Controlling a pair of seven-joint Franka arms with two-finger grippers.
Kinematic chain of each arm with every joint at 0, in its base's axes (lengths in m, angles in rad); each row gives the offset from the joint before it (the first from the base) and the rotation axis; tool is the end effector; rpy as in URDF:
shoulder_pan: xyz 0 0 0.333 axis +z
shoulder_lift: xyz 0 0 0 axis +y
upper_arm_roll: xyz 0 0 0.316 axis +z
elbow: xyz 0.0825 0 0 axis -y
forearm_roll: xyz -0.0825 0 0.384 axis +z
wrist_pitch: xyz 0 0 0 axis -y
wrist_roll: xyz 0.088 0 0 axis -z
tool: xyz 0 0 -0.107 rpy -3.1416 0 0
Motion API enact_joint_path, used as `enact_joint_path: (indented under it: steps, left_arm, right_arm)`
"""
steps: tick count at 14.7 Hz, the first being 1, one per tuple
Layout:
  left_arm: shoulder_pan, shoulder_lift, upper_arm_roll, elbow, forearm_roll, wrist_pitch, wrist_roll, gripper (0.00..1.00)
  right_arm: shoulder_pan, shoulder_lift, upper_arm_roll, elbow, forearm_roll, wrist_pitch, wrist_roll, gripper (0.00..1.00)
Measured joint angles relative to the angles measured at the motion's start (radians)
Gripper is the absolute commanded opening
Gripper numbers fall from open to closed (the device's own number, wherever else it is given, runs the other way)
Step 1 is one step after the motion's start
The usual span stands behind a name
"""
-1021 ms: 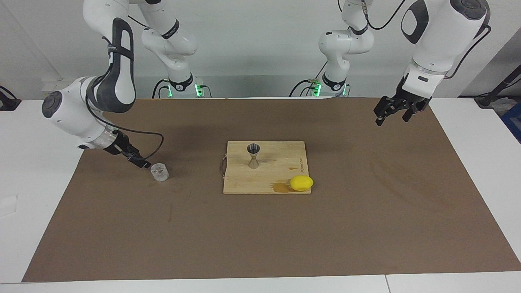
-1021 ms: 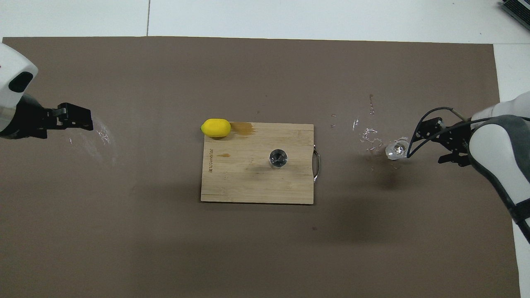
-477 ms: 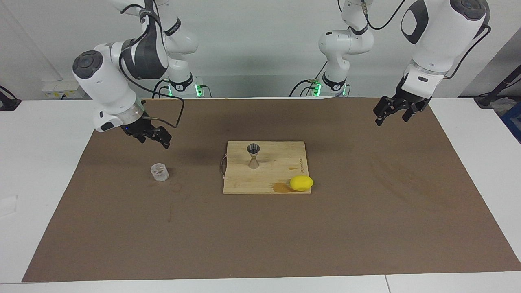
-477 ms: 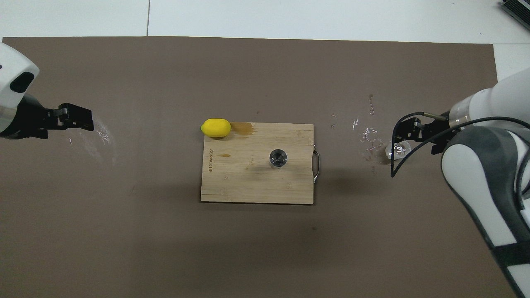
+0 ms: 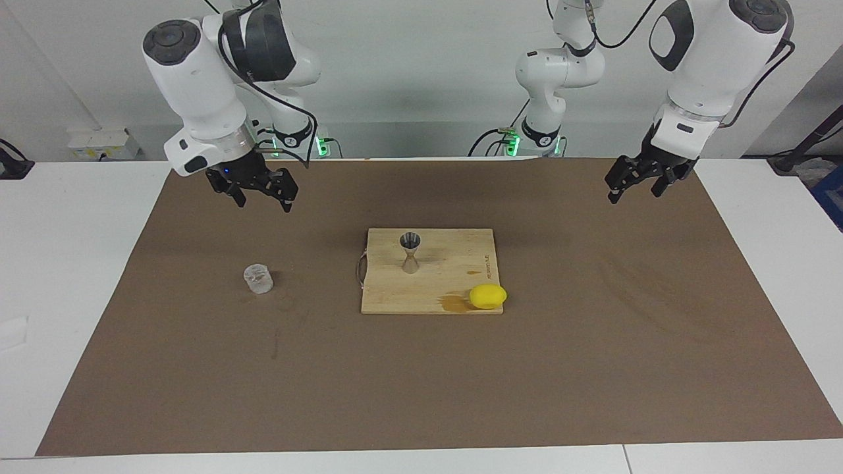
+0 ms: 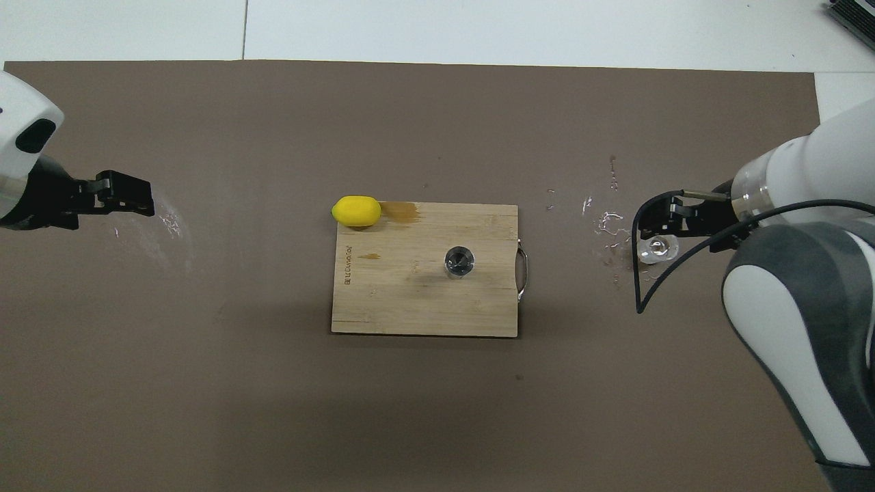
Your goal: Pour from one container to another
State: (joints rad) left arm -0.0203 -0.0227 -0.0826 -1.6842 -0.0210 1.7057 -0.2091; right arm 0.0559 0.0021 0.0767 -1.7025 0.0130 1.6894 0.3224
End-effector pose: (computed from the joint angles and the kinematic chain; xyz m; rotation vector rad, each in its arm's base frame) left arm 0.5547 -0.0597 0.5951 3.1107 0.1690 0.0633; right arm 0.5560 0.0754 0.5710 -3.1178 0.2993 0.0278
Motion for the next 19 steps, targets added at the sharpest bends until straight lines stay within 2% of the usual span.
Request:
enact_joint_path:
  steps: [3, 7, 14, 19]
  left_arm:
    - [0.000, 0.000, 0.000, 0.000, 0.000, 0.000, 0.000, 1.00]
    - [0.000, 0.000, 0.000, 0.000, 0.000, 0.000, 0.000, 1.00]
    - [0.000, 0.000, 0.000, 0.000, 0.000, -0.001, 0.000, 1.00]
    - [0.000, 0.000, 0.000, 0.000, 0.000, -0.001, 0.000, 1.00]
  right_arm:
    - [0.008, -0.001, 0.001, 0.074, -0.039, -0.049, -0.002, 1.00]
    - [0.010, -0.004, -0.004, 0.116, -0.039, -0.102, -0.002, 1.00]
    - [0.003, -0.012, -0.015, 0.116, -0.039, -0.175, -0.106, 1.00]
    - [0.003, -0.014, -0.020, 0.115, -0.039, -0.176, -0.110, 1.00]
